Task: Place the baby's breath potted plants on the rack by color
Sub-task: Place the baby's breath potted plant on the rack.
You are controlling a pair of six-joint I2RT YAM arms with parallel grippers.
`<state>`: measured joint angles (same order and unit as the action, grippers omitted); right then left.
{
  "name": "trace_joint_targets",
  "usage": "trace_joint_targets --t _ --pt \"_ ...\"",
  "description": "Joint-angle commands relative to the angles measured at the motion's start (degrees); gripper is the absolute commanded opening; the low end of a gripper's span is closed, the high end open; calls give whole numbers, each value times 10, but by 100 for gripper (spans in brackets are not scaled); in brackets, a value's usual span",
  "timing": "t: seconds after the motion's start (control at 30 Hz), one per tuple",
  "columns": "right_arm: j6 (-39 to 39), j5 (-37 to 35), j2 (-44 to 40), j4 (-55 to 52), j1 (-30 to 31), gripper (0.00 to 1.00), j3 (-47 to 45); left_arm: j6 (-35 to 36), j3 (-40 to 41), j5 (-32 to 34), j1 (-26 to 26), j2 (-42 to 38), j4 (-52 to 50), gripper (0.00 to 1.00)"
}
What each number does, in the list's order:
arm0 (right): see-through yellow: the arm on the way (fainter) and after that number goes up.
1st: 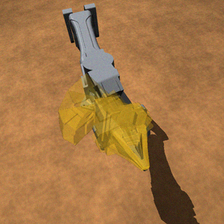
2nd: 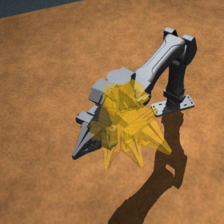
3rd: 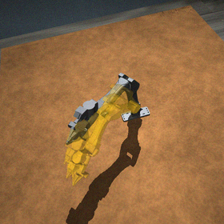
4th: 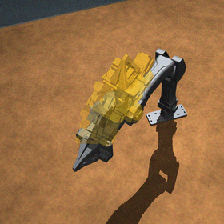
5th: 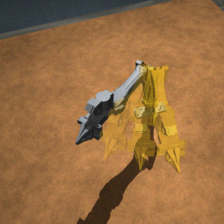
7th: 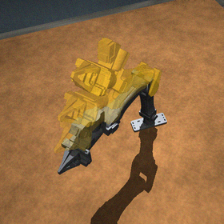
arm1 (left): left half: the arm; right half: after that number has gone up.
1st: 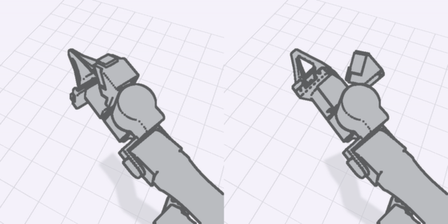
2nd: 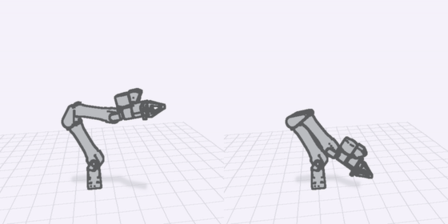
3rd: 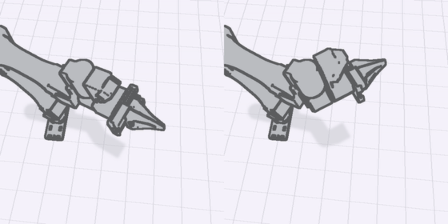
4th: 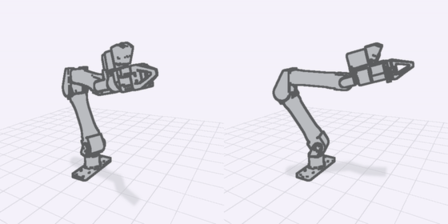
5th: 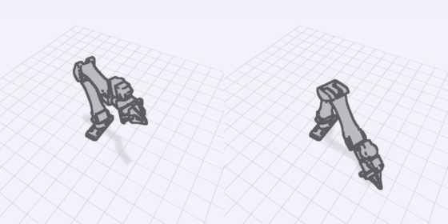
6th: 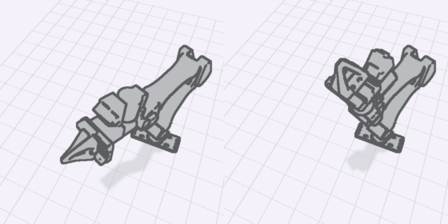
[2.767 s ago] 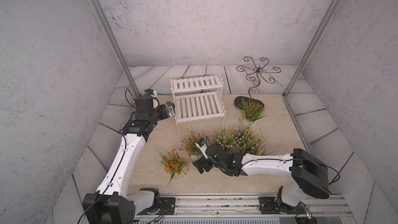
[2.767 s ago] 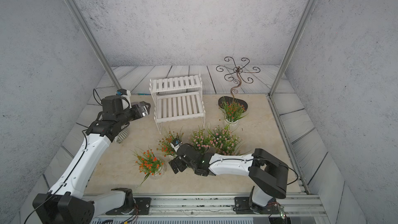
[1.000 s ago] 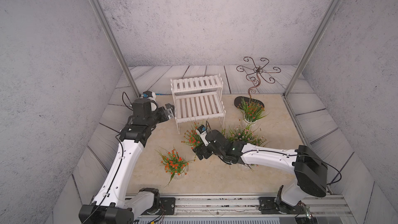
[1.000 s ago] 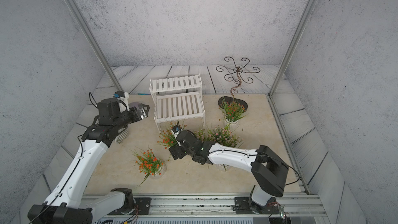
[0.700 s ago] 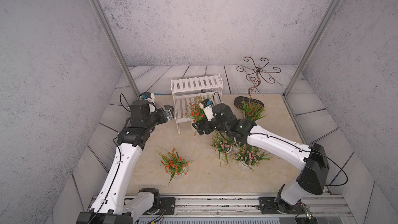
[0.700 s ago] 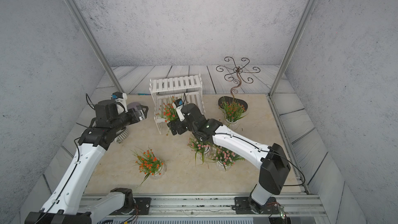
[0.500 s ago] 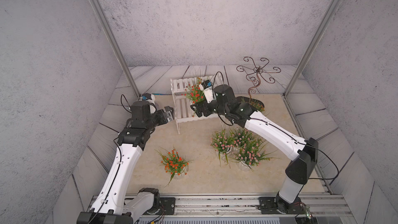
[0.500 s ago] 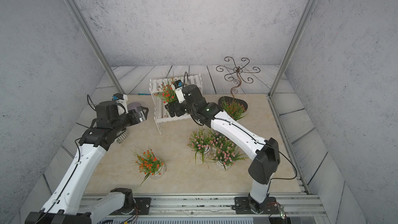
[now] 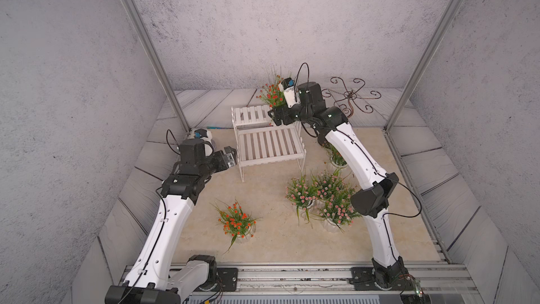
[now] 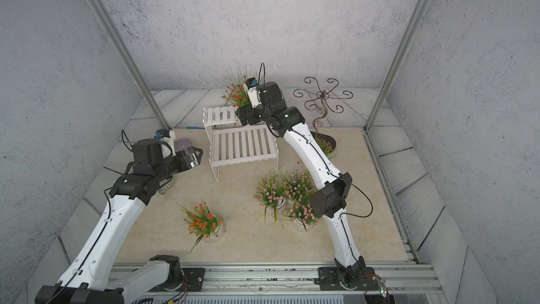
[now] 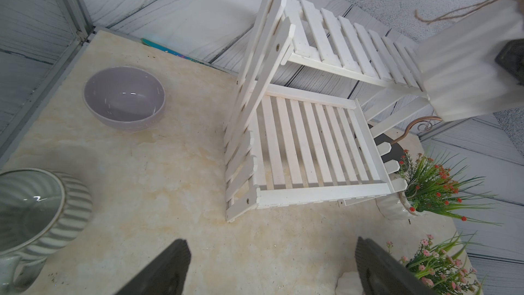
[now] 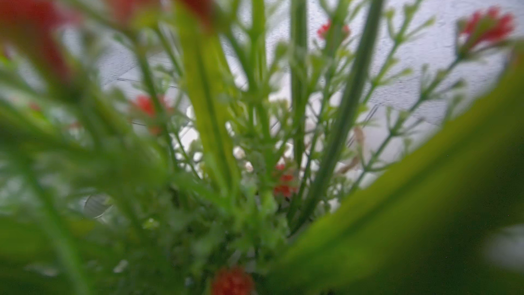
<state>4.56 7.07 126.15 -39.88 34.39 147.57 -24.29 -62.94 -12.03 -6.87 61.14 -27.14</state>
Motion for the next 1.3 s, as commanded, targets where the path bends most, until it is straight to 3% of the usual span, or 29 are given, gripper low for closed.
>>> trace_joint_targets --t 0.0,0.23,0.57,0.7,0.9,1.27 --pt "-24 -4 -5 68 -21 86 -21 2 8 1 -11 2 8 95" --pt "-39 -1 -4 48 -46 86 8 1 14 8 -26 9 17 95" --pt "-9 27 -171 141 -41 85 -312 -5 13 10 -37 19 27 95" --pt "-2 35 -210 163 -34 83 -382 -6 13 13 -42 21 30 95" --pt "-2 36 -239 171 -21 82 -433 -6 16 17 -46 24 32 95" --pt "-10 20 -196 180 -15 82 -464 -7 23 17 -50 28 40 95"
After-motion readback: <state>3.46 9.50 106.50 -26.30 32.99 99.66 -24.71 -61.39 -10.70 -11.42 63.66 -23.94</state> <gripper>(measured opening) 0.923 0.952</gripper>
